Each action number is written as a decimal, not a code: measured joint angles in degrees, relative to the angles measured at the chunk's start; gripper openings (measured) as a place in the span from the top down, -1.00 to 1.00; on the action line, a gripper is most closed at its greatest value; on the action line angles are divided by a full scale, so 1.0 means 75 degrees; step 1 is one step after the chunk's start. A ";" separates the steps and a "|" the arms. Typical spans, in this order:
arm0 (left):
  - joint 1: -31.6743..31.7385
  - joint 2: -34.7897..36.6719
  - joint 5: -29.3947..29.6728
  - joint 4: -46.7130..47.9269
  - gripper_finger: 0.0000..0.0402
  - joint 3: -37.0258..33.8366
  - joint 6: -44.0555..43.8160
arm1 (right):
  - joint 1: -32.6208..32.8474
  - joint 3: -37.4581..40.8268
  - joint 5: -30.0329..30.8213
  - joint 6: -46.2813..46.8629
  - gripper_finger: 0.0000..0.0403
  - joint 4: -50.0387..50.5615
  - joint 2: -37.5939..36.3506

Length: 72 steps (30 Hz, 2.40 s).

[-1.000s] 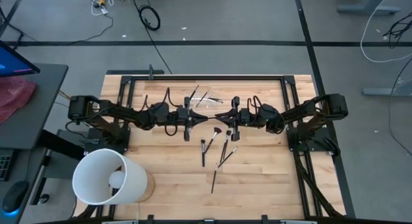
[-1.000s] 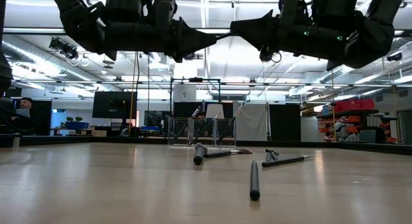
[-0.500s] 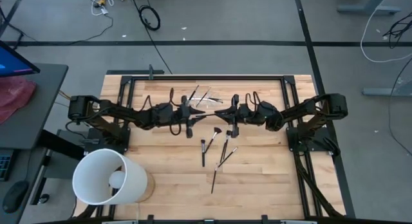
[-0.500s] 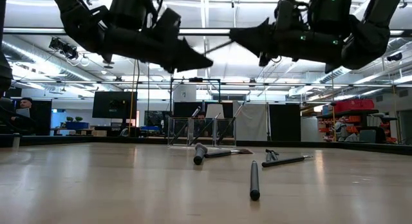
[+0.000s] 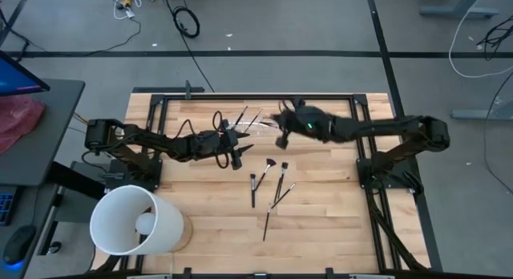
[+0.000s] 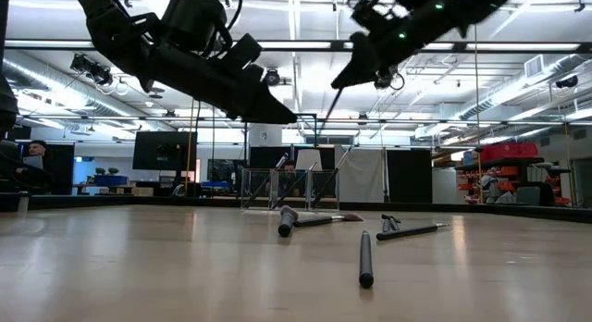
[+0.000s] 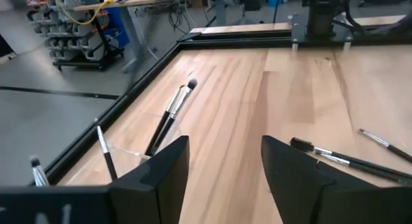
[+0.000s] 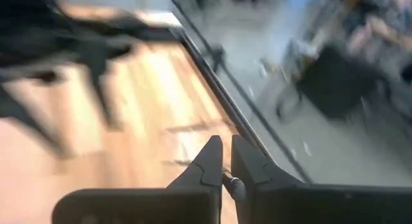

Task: Put items in baskets/containers
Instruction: Put the black eyeshadow brush into the transparent organizer

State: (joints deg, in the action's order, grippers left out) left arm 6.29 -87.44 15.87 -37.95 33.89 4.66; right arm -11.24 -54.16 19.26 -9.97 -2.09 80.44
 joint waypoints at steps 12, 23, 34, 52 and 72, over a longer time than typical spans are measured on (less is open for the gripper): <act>-0.0021 0.0000 -0.0071 0.0212 0.06 0.0000 -0.0156 | -0.1111 -0.0926 -0.1522 0.0392 0.95 0.1177 0.1746; -0.0021 0.0000 -0.0080 0.0445 0.06 0.0000 -0.0375 | -0.1228 -0.0926 -0.1832 0.0317 0.82 0.1060 0.2250; -0.0021 0.0000 -0.1113 0.0468 0.06 0.0000 -0.1461 | -0.1066 -0.0920 -0.1827 -0.0199 0.37 0.1044 0.1815; -0.0155 0.0000 -0.1581 0.0704 0.06 0.0000 -0.1736 | 0.1969 -0.0360 -0.3420 -0.0729 0.23 0.3481 0.0399; -0.0822 0.0000 -0.0891 -0.0230 0.06 0.0006 -0.1873 | 0.2042 0.4537 -0.4373 -0.0433 0.36 -0.3356 0.0722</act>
State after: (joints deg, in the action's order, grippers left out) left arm 0.12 -87.44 9.19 -39.67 33.93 -9.39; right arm 4.08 -20.13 -13.54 -13.21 -27.27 85.86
